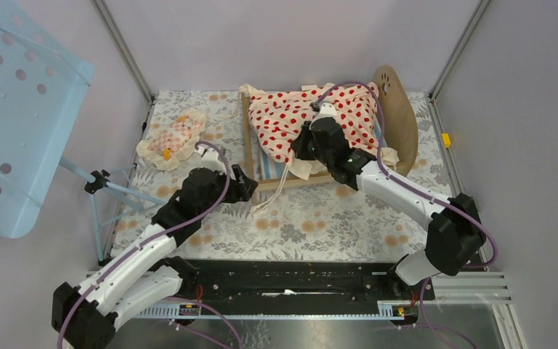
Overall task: Set up the pet bed
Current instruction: Cross the ropes on the bed frame.
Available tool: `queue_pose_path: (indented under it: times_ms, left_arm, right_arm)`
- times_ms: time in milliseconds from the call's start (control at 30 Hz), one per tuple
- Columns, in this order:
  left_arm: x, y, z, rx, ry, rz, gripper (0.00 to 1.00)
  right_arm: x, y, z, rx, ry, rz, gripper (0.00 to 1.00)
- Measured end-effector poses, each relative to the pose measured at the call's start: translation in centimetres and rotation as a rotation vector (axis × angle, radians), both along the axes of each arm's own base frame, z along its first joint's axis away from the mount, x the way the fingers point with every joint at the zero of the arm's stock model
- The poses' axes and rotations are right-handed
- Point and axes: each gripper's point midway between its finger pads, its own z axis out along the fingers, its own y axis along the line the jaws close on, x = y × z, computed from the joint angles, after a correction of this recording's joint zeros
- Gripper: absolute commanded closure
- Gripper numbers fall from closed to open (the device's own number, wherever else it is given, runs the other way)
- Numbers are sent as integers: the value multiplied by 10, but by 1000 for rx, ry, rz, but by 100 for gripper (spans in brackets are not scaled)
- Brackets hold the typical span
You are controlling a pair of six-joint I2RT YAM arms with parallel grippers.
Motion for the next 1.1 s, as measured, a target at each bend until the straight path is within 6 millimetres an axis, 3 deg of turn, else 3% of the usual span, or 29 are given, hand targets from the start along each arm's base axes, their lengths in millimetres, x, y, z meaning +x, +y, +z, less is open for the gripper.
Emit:
queue_pose_path:
  times_ms: [133, 433, 700, 1100]
  left_arm:
    - [16, -15, 0, 50, 14, -48, 36]
    - [52, -57, 38, 67, -79, -160, 42]
    - [41, -95, 8, 161, -58, -271, 49]
    - [42, -99, -14, 278, -66, -250, 53]
  right_arm:
    - [8, -10, 9, 36, -6, 2, 100]
    - [11, -14, 10, 86, 32, 59, 100]
    - [12, -14, 9, 123, 65, 79, 100]
    - [16, -19, 9, 156, 91, 74, 100]
